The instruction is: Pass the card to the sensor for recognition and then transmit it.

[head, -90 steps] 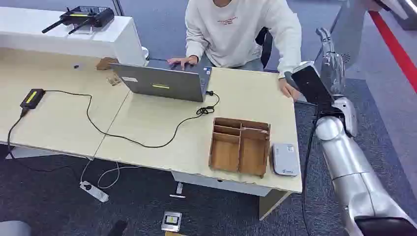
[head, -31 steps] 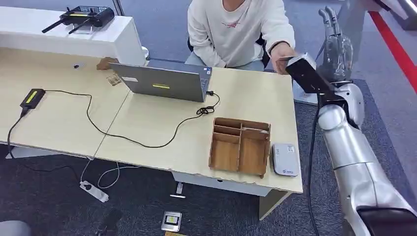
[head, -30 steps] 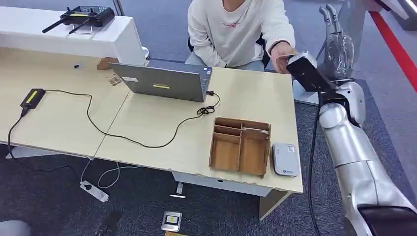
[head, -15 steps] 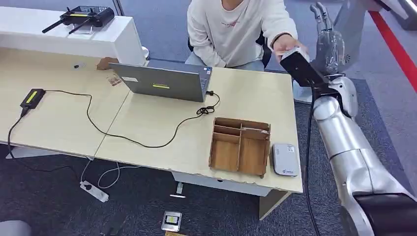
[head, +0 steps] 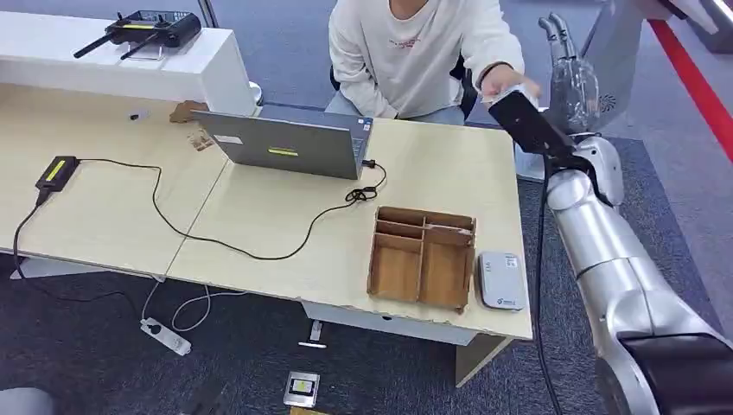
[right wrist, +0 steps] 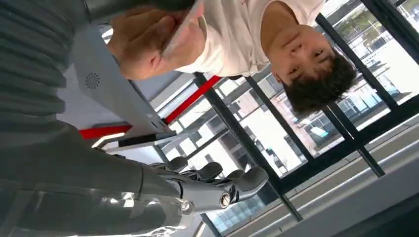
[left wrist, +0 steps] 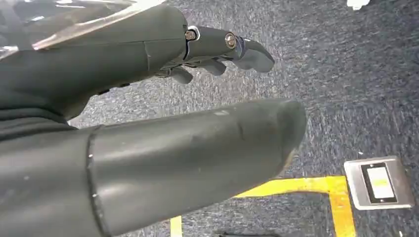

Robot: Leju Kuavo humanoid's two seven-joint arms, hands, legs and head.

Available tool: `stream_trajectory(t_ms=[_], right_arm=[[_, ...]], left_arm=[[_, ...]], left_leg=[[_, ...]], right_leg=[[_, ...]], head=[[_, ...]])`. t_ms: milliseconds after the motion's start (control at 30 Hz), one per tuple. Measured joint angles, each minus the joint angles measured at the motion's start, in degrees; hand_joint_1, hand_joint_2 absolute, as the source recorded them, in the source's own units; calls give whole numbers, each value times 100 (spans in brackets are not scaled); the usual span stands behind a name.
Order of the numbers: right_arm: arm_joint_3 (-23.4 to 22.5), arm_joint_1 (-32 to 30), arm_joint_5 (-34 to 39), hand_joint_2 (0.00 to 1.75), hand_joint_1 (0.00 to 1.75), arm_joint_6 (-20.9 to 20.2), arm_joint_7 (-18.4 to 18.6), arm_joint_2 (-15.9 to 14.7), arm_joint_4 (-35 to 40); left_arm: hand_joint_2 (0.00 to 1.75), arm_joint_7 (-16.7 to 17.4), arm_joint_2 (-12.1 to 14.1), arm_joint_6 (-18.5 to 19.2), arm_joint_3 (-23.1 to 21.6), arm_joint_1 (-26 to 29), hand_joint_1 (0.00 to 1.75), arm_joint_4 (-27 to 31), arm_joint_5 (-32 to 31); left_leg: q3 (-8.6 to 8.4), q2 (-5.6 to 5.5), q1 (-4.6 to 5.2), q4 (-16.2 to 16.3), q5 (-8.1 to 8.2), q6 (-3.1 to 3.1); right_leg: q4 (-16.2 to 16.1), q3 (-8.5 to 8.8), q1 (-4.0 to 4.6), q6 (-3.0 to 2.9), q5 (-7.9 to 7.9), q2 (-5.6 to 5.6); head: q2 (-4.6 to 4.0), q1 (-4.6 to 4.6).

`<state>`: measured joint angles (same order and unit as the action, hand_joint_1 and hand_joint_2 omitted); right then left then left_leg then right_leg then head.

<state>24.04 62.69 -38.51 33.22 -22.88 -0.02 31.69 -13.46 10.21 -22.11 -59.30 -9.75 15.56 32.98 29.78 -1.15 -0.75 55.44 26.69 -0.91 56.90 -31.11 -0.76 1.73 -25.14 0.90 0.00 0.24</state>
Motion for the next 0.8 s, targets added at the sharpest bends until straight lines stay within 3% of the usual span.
stream_trajectory(t_ms=[67,133,200,500,800], right_arm=[[9,-8,2,175,175,-48,91,0,2],[15,-39,-7,175,175,-149,245,-9,76],[20,-73,13,175,175,-232,321,-35,146],[28,-261,92,175,175,-367,450,-238,553],[28,-318,157,175,175,-479,468,-310,824]], left_arm=[[0,446,19,120,-4,-6,0,38,15],[0,1002,129,-15,-11,16,0,291,-17],[0,1236,249,-158,-13,42,0,521,-61],[0,981,402,-103,-59,63,0,811,-96],[0,944,472,-77,-118,53,0,890,-149]], left_leg=[[-2,0,-1,0,0,0],[-1,1,-3,0,0,0],[-2,1,-2,0,0,0],[0,1,2,0,0,0],[-1,1,-4,0,0,-1]], right_leg=[[0,0,0,0,0,0],[0,-1,1,0,0,0],[0,-1,0,0,0,0],[0,-3,0,0,0,2],[0,-3,0,-1,0,3]], head=[[0,2],[0,2],[0,0],[0,2],[0,0]])
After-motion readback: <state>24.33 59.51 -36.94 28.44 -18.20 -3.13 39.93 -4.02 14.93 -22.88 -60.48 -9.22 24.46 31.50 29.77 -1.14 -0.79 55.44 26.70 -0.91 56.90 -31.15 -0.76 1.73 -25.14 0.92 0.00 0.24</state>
